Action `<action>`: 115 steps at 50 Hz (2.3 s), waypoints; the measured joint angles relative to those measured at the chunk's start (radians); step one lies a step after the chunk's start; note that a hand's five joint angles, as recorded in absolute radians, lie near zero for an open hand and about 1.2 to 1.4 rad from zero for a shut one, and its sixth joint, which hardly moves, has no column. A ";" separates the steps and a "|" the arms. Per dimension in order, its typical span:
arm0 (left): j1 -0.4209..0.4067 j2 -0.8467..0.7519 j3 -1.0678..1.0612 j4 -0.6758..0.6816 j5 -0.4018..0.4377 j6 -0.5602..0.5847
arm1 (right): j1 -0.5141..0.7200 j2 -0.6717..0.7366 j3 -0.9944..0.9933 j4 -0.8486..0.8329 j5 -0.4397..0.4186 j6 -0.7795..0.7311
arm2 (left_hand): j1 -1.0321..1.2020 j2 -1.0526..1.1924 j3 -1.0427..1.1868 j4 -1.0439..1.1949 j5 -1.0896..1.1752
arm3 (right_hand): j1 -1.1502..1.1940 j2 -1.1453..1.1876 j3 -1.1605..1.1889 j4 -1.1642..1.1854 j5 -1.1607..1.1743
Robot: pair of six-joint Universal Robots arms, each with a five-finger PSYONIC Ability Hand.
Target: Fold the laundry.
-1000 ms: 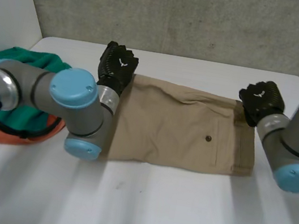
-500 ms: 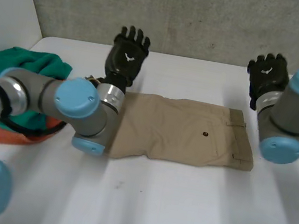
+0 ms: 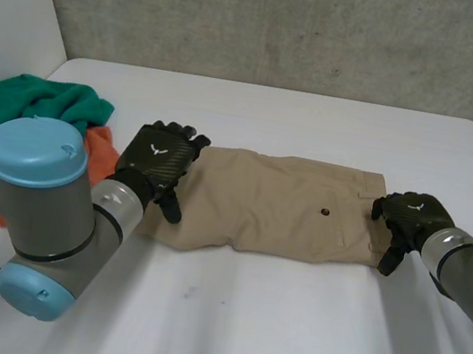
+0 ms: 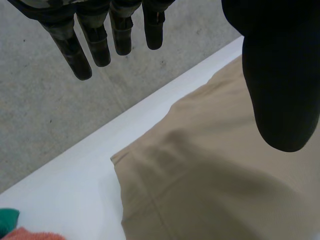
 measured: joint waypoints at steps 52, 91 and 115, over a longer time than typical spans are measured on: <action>0.035 0.118 -0.056 -0.005 -0.013 0.002 | -0.088 -0.169 0.003 -0.086 -0.073 -0.178 | 0.000 0.000 0.000 0.000 0.000 | 0.531 0.717 0.719 0.730 0.696; -0.008 0.040 0.198 -0.001 -0.008 -0.007 | 0.390 -0.082 -0.339 0.102 -0.019 0.423 | 0.000 0.000 0.000 0.000 0.000 | -0.194 -0.238 -0.248 -0.223 -0.214; -0.112 -0.374 0.512 -0.308 -0.093 0.019 | 0.303 0.319 -0.619 0.270 -0.017 0.398 | 0.000 0.000 0.000 0.000 0.000 | -0.194 -0.238 -0.248 -0.223 -0.214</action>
